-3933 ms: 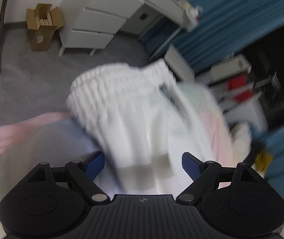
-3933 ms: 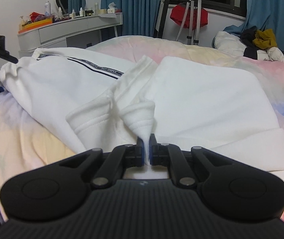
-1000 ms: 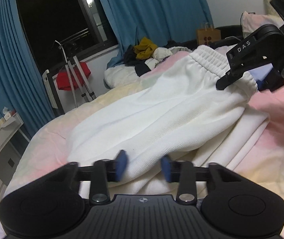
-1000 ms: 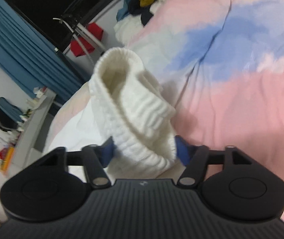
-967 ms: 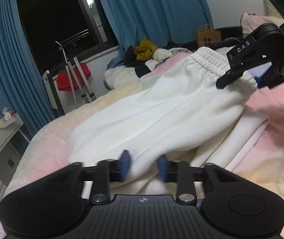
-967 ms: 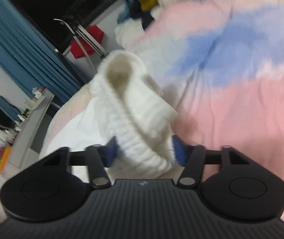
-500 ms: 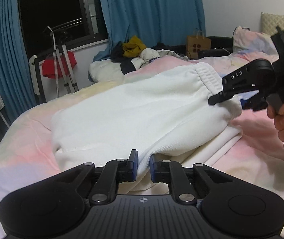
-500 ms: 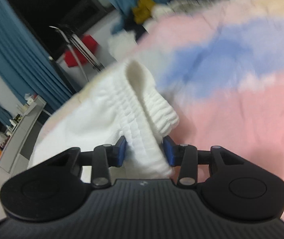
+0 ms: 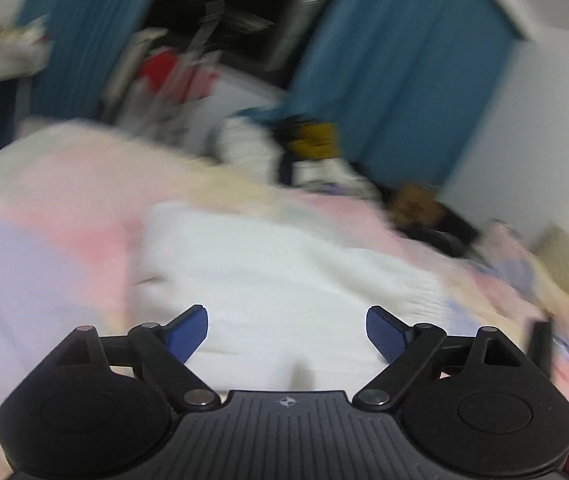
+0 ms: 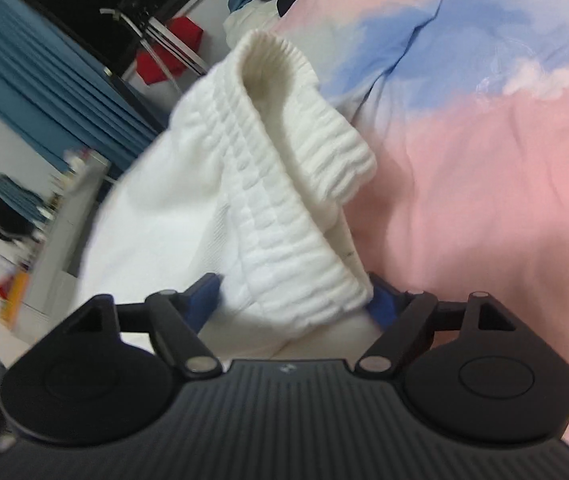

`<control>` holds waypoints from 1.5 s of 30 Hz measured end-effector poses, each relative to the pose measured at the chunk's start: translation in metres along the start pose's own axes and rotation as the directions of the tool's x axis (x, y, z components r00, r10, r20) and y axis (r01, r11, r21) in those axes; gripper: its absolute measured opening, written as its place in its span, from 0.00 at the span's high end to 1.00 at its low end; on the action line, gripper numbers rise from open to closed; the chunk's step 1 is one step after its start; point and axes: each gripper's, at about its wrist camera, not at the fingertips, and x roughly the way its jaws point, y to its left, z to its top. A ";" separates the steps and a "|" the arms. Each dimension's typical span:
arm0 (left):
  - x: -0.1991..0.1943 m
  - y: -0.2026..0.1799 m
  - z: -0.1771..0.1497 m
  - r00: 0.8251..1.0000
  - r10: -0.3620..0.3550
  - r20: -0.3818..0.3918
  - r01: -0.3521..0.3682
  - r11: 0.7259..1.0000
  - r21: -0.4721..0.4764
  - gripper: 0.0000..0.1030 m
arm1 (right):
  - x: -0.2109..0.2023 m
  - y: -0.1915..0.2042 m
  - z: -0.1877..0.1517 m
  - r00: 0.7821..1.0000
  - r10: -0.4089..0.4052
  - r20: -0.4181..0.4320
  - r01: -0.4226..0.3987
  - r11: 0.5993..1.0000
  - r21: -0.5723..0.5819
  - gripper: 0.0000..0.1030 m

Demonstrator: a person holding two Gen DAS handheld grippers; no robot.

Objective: Fold clothes

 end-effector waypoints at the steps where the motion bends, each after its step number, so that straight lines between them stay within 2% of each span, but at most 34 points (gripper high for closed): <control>1: 0.005 0.010 0.001 0.999 0.039 -0.024 -0.040 0.999 -0.034 0.14 | 0.004 -0.002 0.001 1.000 0.009 -0.003 -0.009 1.000 0.006 0.15; 3: 0.015 0.029 0.002 0.991 0.113 -0.076 -0.121 0.988 -0.099 0.14 | 0.011 -0.007 0.003 0.999 0.040 -0.011 -0.040 0.998 0.042 0.12; 6: 0.021 0.052 0.002 0.986 0.112 -0.125 -0.136 0.969 -0.207 0.15 | 0.006 0.002 0.005 0.995 0.102 0.019 -0.103 0.994 0.039 0.11; 9: 0.020 0.065 0.004 0.988 0.076 -0.134 -0.110 0.956 -0.273 0.15 | -0.015 0.020 0.010 0.969 0.231 0.084 -0.231 0.973 -0.010 0.11; 11: 0.020 0.073 0.006 0.989 0.052 -0.139 -0.094 0.944 -0.316 0.14 | -0.021 0.024 0.013 0.955 0.274 0.119 -0.273 0.962 -0.019 0.11; 15: 0.021 0.079 0.002 0.986 0.063 -0.151 -0.108 0.944 -0.313 0.14 | 0.000 0.008 0.015 0.977 0.196 0.087 -0.202 0.977 0.069 0.11; 16: 0.021 0.080 0.001 0.986 0.069 -0.153 -0.115 0.943 -0.311 0.14 | 0.007 0.002 0.014 0.983 0.169 0.071 -0.176 0.979 0.099 0.15; 17: 0.020 0.081 0.000 0.985 0.075 -0.155 -0.121 0.943 -0.310 0.14 | 0.013 -0.004 0.012 0.988 0.148 0.053 -0.154 0.981 0.118 0.25; 19: 0.017 0.083 -0.004 0.984 0.082 -0.161 -0.129 0.943 -0.306 0.13 | 0.019 -0.006 0.009 0.991 0.124 0.043 -0.129 0.984 0.124 0.29; 20: 0.016 0.084 -0.006 0.982 0.086 -0.168 -0.135 0.942 -0.307 0.12 | 0.015 -0.003 0.009 0.991 0.120 0.055 -0.125 0.986 0.107 0.34; 21: 0.016 0.086 -0.008 0.982 0.077 -0.171 -0.130 0.938 -0.322 0.12 | 0.010 0.002 0.009 0.991 0.116 0.070 -0.122 0.989 0.087 0.45; 23: 0.016 0.091 -0.011 0.983 0.061 -0.176 -0.120 0.928 -0.352 0.12 | 0.000 0.012 0.008 0.987 0.122 0.102 -0.127 0.991 0.048 0.54; 26: 0.029 0.103 -0.011 0.982 0.014 -0.188 -0.093 0.904 -0.417 0.11 | -0.013 0.027 0.007 0.979 0.141 0.146 -0.141 0.990 -0.010 0.57; 29: 0.038 0.110 -0.015 0.981 -0.004 -0.195 -0.081 0.902 -0.425 0.10 | -0.004 0.024 0.005 0.988 0.087 0.126 -0.086 0.996 -0.016 0.58; 30: 0.040 0.109 -0.015 0.980 -0.005 -0.200 -0.079 0.908 -0.411 0.13 | -0.003 0.021 0.005 0.989 0.086 0.123 -0.087 0.996 -0.003 0.58; 31: 0.041 0.108 -0.015 0.979 -0.006 -0.204 -0.077 0.914 -0.397 0.25 | -0.003 0.018 0.005 0.989 0.088 0.120 -0.090 0.996 0.010 0.59; 33: 0.041 0.105 -0.015 0.978 -0.001 -0.207 -0.079 0.922 -0.378 0.33 | -0.001 0.012 0.006 0.989 0.092 0.116 -0.097 0.995 0.037 0.60; 37: 0.030 0.100 -0.009 0.986 -0.008 -0.169 -0.059 0.919 -0.390 0.58 | -0.015 0.028 0.008 0.978 0.140 0.154 -0.139 0.990 -0.017 0.63; 40: 0.018 0.084 0.011 0.994 -0.015 -0.109 -0.029 0.920 -0.390 0.64 | -0.029 0.040 0.015 0.960 0.205 0.191 -0.204 0.979 -0.026 0.65; 45: -0.001 0.047 0.054 0.999 -0.034 -0.010 0.028 0.926 -0.376 0.66 | -0.055 0.047 0.036 0.915 0.309 0.259 -0.316 0.949 -0.013 0.66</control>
